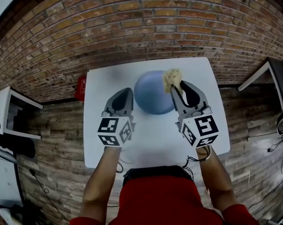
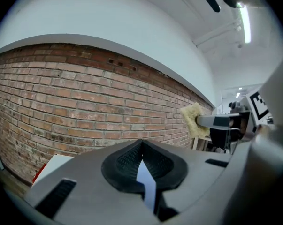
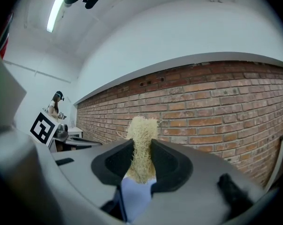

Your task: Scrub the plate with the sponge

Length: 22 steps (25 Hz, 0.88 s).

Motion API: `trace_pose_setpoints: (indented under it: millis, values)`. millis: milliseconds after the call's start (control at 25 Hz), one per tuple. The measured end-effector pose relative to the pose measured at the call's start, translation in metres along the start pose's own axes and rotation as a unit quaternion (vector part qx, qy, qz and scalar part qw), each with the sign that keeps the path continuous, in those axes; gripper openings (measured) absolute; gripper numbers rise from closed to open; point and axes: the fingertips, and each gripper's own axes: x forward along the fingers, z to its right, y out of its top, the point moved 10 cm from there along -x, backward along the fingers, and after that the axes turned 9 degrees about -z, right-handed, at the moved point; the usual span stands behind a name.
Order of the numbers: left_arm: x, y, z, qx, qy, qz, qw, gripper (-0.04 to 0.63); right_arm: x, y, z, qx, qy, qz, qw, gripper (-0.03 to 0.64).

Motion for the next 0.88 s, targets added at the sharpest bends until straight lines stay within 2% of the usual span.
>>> trace_pose_setpoints:
  millis: [360, 520, 760, 800, 880]
  values:
    - [0.040, -0.004, -0.024, -0.025, -0.001, -0.057, 0.9980, 0.014, 0.047, 0.001, 0.008, -0.001, -0.007, -0.043, 0.999, 0.120]
    - [0.059, -0.014, -0.039, -0.038, -0.007, -0.102, 0.9940, 0.015, 0.074, -0.006, 0.003, 0.000, -0.012, -0.083, 0.996, 0.120]
    - [0.087, -0.029, -0.058, -0.034, -0.016, -0.161, 0.9862, 0.017, 0.116, -0.017, 0.000, -0.003, -0.014, -0.139, 0.990, 0.120]
    - [0.091, -0.032, -0.061, -0.036, -0.018, -0.171, 0.9844, 0.023, 0.122, -0.021, 0.000, -0.003, -0.013, -0.149, 0.989, 0.120]
    - [0.100, -0.040, -0.065, -0.042, -0.023, -0.194, 0.9798, 0.108, 0.135, -0.028, -0.001, -0.001, -0.011, -0.170, 0.985, 0.120]
